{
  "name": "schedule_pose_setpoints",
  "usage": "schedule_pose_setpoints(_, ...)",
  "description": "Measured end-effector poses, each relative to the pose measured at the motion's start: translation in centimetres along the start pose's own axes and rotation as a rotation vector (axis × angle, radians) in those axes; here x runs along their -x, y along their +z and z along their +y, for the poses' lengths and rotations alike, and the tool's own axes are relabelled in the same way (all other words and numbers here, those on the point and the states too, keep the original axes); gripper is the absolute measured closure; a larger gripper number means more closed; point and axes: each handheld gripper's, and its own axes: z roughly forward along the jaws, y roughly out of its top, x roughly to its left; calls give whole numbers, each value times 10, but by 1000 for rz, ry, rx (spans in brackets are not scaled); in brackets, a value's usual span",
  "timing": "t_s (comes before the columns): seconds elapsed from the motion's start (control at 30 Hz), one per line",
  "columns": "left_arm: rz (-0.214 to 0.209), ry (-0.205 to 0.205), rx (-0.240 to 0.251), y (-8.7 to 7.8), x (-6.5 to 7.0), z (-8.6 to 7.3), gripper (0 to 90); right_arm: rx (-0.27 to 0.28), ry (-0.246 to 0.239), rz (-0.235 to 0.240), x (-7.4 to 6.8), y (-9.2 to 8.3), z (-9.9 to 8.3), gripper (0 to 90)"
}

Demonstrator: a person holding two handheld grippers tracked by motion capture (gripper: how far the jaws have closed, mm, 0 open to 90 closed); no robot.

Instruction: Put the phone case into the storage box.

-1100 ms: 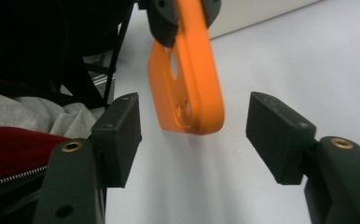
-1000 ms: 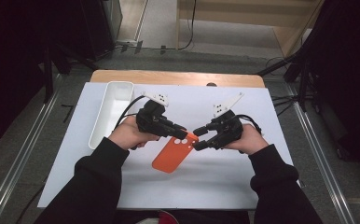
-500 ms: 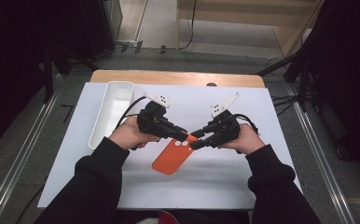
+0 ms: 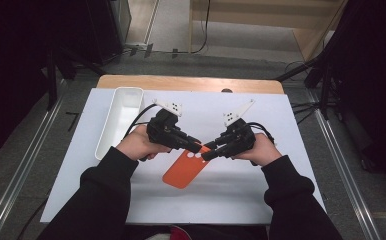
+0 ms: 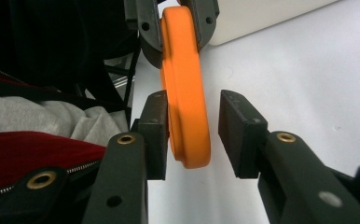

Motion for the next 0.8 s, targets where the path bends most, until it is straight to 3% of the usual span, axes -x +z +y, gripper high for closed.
schedule_pose_setpoints(0.2, -1, 7, -14, 1, 0, -1, 764, -1, 9, 29, 0, 1, 0, 684)
schedule_pose_setpoints(0.43, -3, 4, -12, 2, 0, -1, 764, -13, 8, 30, -1, 3, 0, 713)
schedule_pose_setpoints(0.8, -1, 34, -11, 3, -2, -2, 756, -26, -2, 28, -1, 3, 0, 734)
